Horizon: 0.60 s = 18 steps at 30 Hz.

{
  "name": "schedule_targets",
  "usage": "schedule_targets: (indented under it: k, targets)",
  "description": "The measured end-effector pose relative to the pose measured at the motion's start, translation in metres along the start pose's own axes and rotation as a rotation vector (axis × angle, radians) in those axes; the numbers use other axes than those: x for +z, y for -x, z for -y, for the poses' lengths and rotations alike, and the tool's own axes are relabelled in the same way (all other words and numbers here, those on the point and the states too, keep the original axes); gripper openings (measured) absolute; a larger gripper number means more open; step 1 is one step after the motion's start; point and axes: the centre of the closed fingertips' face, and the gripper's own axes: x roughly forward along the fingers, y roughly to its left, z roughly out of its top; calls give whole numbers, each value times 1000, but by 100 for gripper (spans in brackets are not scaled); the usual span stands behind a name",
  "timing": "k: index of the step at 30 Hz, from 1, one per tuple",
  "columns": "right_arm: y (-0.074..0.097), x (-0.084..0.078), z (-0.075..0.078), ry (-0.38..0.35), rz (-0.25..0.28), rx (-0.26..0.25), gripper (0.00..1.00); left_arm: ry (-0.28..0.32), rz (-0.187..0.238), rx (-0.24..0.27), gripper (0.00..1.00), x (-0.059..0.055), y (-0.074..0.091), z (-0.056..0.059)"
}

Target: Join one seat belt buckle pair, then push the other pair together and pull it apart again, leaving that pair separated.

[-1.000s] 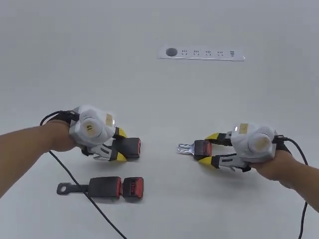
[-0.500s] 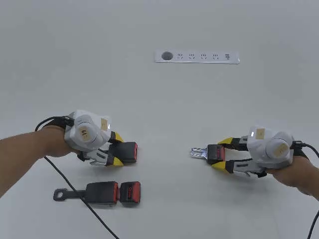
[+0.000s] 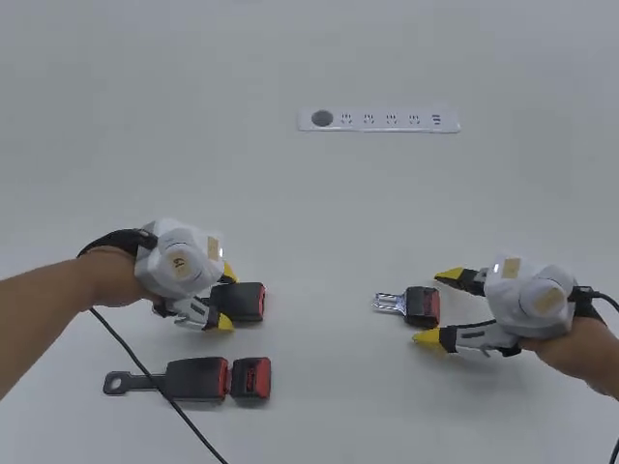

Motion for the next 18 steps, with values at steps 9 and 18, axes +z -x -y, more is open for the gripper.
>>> schedule_targets:
  k: [9, 18]
  targets:
    - [35, 25, 9, -145, 140, -200, 91, 214, 243, 252, 78, 39, 53, -18]
    - [62, 53, -19, -156, 255, -276, 97, 385, 376, 409, 90, 21, 96, -1]
